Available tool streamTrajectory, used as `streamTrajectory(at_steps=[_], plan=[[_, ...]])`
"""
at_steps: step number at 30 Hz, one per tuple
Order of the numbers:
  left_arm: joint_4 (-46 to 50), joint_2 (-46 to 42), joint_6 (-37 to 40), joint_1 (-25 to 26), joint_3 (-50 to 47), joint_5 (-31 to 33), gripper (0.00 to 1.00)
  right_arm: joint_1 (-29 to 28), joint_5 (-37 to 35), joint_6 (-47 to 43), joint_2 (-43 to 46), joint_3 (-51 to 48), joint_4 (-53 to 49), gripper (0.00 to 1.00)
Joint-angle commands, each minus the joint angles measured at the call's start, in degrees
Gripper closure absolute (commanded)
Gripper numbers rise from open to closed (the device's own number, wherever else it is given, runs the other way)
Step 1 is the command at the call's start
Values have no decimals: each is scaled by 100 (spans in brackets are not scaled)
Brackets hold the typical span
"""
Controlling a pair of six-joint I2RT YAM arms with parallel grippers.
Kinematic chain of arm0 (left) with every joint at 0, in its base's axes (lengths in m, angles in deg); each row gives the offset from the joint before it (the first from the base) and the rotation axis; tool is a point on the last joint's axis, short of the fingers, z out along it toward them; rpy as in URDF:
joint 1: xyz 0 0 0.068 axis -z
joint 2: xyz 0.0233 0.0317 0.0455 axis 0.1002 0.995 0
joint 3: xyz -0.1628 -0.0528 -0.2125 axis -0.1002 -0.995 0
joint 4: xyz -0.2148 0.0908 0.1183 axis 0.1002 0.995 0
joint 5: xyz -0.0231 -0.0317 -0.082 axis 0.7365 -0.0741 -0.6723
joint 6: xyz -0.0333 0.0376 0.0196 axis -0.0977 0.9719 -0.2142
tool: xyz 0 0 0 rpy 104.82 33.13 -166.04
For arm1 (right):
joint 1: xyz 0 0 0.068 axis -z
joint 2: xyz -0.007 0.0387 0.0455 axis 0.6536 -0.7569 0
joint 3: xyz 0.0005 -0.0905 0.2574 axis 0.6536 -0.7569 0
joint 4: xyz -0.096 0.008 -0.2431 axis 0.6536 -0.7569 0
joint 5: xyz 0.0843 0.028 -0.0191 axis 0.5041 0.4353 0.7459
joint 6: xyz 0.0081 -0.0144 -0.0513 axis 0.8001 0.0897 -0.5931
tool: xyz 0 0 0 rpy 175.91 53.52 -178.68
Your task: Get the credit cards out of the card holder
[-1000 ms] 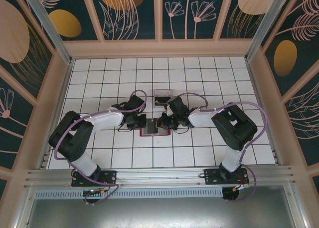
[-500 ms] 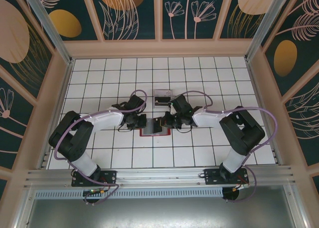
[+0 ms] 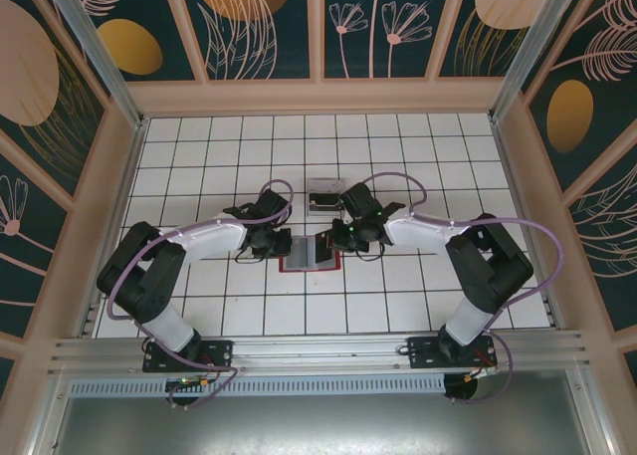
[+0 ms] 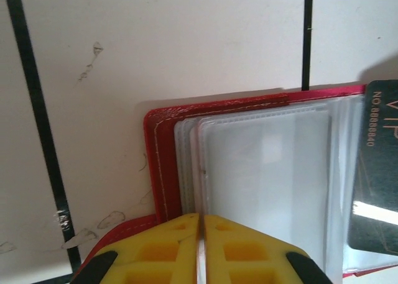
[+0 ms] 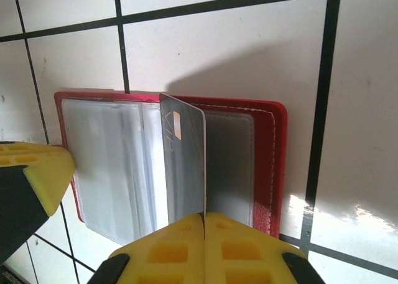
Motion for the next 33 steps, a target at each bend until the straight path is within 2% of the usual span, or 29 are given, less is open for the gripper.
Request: streamTrajectory(at_steps=[1,7,13,19,22,33], plan=[[260,-159,86,40,134,129,87,52,-347,-204,99,189,-511,100],[214,-265,87,35,148,177,85,50,-390,-486,292,383,-601,100],[31,-589,96,34,123,175,84,33,-625,-1504,488,617,-692,100],[-182,-868,87,40,-10,221,82,205,-1240,-2996,631,762,-637,100],[-224,-945,78,37,-49,265,82,393,-971,-3836,590,905,-696,100],[-185,-1105,87,39,-135,485,82,392,-1290,-7815,768,1088,-938,100]])
